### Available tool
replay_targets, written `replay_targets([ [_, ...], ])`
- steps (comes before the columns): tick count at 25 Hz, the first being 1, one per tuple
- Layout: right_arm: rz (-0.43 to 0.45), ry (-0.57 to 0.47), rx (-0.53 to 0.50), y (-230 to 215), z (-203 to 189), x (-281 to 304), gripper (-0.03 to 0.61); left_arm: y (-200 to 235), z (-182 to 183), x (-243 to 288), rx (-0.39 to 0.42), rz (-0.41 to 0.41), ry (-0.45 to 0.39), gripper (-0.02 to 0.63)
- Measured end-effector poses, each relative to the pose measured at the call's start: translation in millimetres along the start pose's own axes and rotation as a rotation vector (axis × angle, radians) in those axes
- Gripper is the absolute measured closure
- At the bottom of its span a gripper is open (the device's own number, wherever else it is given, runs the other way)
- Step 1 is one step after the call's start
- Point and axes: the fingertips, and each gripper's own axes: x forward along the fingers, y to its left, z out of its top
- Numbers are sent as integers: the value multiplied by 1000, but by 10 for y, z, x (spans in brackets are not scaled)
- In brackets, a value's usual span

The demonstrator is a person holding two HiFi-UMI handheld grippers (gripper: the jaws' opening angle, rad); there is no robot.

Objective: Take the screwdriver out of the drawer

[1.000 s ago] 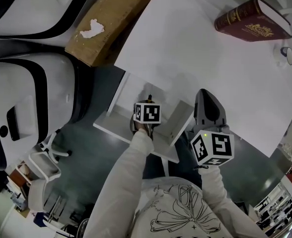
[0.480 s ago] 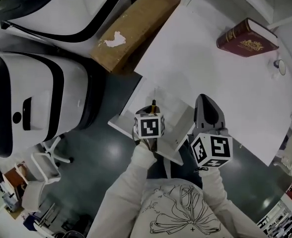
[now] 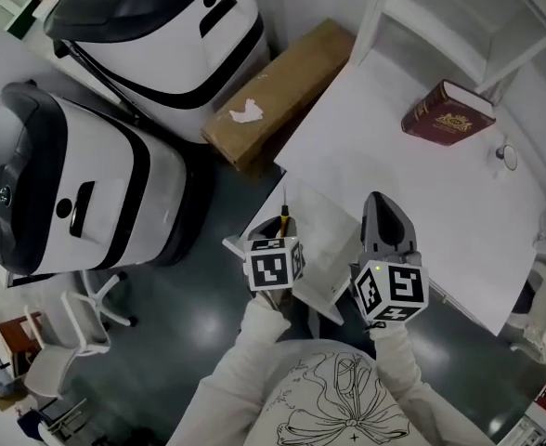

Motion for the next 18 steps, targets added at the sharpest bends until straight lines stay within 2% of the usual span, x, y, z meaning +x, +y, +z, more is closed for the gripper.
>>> replay_targets([
  [9,51,-106,-22,233,491,-243,575,-81,541,-825,-21,0,-227,547],
  [14,64,-153,-46,311,707,-370,575,-239,864,-1303,1,-14,-366,547],
  [18,81,-185,-58,407,832,-454,575,-369,1083,-1666,52,-11,-467,546],
])
